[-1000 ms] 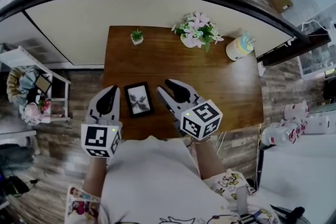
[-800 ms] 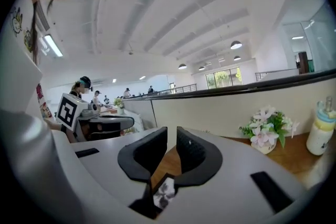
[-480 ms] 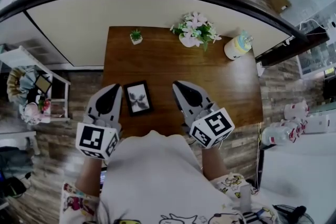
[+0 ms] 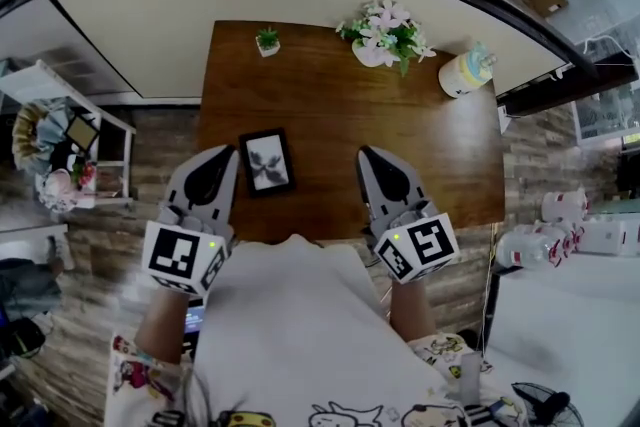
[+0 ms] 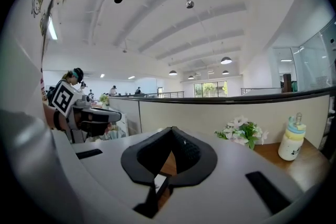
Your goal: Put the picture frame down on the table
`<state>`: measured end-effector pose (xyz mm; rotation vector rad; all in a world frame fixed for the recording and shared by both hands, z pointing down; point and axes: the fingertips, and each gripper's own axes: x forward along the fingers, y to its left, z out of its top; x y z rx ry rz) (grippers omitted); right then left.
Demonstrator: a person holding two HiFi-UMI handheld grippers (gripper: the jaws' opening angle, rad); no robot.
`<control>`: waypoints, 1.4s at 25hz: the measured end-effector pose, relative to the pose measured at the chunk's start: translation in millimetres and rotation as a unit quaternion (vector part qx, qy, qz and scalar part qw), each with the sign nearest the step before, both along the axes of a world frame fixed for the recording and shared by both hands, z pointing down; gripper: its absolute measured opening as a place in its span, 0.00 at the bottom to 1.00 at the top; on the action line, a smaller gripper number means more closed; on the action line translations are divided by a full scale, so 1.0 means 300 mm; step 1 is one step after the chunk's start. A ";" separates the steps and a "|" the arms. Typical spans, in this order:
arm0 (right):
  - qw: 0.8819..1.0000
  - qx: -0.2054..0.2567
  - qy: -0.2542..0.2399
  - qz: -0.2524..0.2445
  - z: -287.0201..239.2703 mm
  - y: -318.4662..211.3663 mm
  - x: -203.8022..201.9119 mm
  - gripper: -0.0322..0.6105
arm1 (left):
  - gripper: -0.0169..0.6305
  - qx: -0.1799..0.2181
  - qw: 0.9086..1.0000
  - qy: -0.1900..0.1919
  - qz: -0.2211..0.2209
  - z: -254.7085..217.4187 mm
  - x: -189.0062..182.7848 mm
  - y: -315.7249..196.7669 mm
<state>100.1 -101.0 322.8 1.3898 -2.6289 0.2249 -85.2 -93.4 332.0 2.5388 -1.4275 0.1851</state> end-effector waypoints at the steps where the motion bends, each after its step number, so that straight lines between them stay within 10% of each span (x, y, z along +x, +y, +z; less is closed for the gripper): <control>1: 1.000 -0.003 0.000 0.003 0.008 0.001 0.004 0.05 | 0.03 -0.001 1.000 -0.004 0.001 0.006 0.000 0.001; 35: 1.000 -0.027 0.001 0.015 0.060 0.026 -0.015 0.05 | 0.03 -0.026 0.999 -0.023 0.026 0.058 0.029 0.005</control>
